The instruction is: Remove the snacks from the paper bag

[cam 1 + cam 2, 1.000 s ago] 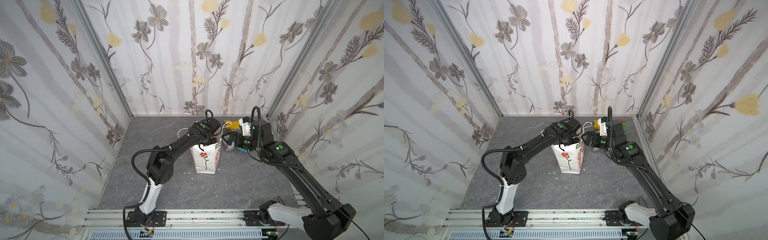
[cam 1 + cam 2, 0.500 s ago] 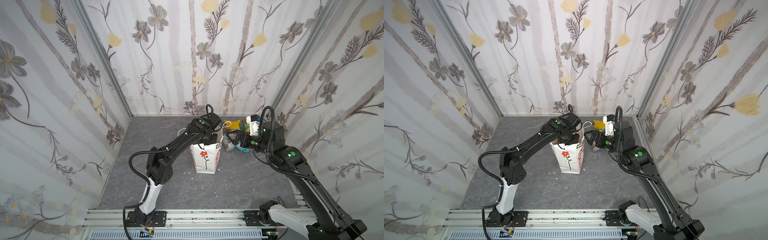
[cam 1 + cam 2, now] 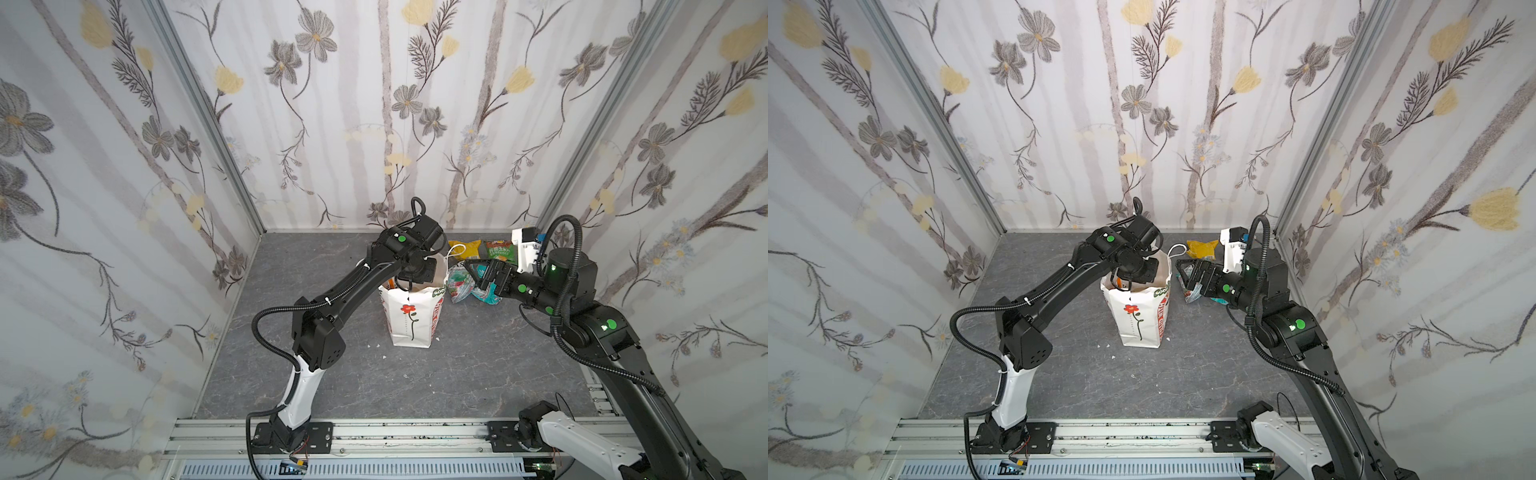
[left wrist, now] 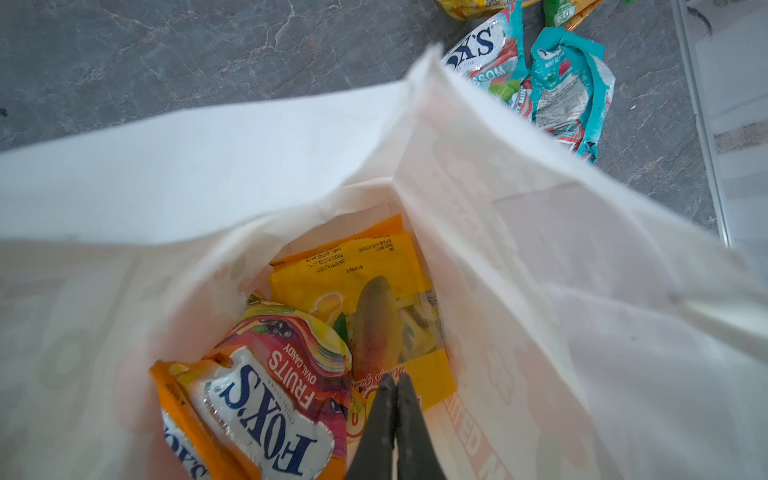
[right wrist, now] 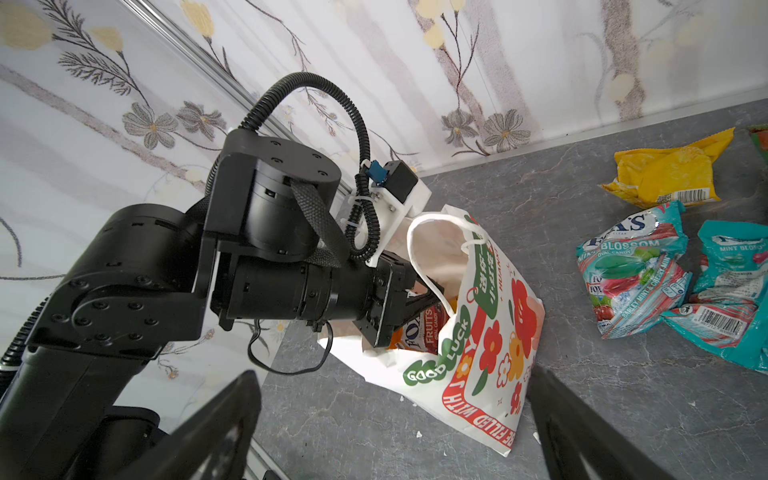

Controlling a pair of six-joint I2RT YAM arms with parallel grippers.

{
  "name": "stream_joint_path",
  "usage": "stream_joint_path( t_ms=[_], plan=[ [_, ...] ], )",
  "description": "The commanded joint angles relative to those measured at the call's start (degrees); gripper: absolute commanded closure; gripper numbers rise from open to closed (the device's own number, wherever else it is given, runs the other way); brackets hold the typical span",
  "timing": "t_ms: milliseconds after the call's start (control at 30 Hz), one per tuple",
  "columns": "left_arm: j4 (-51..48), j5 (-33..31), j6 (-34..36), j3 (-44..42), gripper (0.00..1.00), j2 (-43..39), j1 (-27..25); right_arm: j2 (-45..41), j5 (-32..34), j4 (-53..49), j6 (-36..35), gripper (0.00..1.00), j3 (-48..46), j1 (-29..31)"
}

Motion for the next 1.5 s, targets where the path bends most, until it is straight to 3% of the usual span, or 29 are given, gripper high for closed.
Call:
stream_joint_path(
  t_ms=[0,333,400,733,900,1100,1333,1467],
  plan=[
    [-1.73,-0.60,0.05,2.04,1.00,-0.38,-0.01,-0.52,1.36,1.92,0.14,0.01,0.56,-0.16],
    [-3.81,-1.36,1.14,4.64,1.00,0.12,0.00,-1.28,1.51,1.80,0.13,0.01,-0.02,-0.64],
    [-2.07,-1.49,1.56,1.36,0.86,0.23,0.03,-1.27,1.31,1.83,0.17,0.01,-0.23,-0.70],
    [10.63,0.24,2.82,-16.44,0.59,-2.39,-0.26,-2.29,1.38,1.89,0.34,0.01,-1.22,-0.82],
    [11.98,-1.92,4.19,-18.25,0.52,0.48,0.41,-2.33,1.38,1.92,0.30,0.01,-1.13,-0.86],
    [11.86,-1.87,4.49,-17.90,0.33,4.22,1.00,-2.82,1.35,1.83,0.67,0.01,-1.47,-0.82],
    [10.40,3.58,3.56,-17.70,0.13,9.32,1.13,-3.17,1.55,1.74,0.70,0.01,-1.60,-0.81],
    [11.14,4.09,2.32,-19.60,0.10,10.92,1.02,-3.30,1.40,1.74,0.69,0.01,-1.98,-0.84]
  ],
)
